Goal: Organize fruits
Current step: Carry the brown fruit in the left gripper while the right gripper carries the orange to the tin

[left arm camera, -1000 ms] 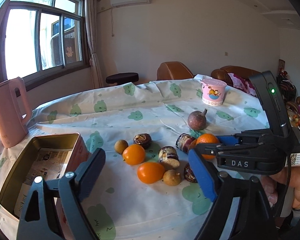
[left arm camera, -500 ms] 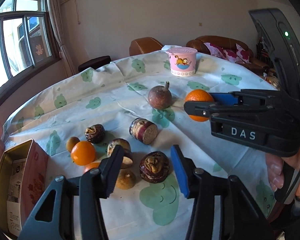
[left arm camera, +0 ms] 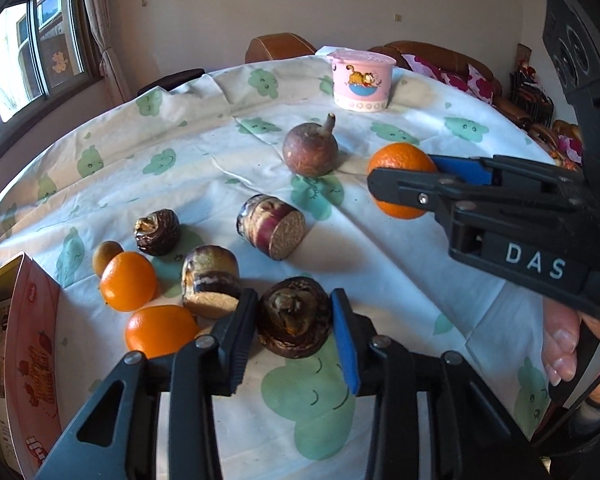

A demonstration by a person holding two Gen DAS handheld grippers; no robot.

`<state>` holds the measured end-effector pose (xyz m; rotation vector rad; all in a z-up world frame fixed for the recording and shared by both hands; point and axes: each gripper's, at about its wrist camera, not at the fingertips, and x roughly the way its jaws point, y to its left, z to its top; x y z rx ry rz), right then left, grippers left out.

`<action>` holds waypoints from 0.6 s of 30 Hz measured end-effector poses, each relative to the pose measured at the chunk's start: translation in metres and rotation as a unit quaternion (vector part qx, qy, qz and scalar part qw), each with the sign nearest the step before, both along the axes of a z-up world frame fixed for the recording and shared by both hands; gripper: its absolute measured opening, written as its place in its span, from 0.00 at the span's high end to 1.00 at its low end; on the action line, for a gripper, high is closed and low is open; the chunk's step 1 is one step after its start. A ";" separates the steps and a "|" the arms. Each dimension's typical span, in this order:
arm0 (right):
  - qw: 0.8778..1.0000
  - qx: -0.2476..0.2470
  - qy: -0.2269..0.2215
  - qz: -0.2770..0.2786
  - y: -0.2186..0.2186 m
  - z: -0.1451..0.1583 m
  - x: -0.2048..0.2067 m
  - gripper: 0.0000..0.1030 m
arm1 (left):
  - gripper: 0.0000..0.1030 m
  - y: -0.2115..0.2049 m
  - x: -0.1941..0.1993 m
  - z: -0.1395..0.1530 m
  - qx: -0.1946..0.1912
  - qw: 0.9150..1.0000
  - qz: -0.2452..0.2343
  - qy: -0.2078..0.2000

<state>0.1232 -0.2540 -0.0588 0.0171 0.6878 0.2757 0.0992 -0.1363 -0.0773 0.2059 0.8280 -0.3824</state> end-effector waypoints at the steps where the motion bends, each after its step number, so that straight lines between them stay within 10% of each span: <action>1: 1.000 0.000 -0.001 0.001 0.000 0.000 0.000 0.62 | 0.62 0.002 0.000 0.001 -0.005 1.000 0.001 -0.002; 18: 0.999 -0.001 -0.051 0.015 0.005 0.011 -0.015 0.62 | 0.62 0.021 -0.017 0.024 -0.044 0.995 0.037 -0.082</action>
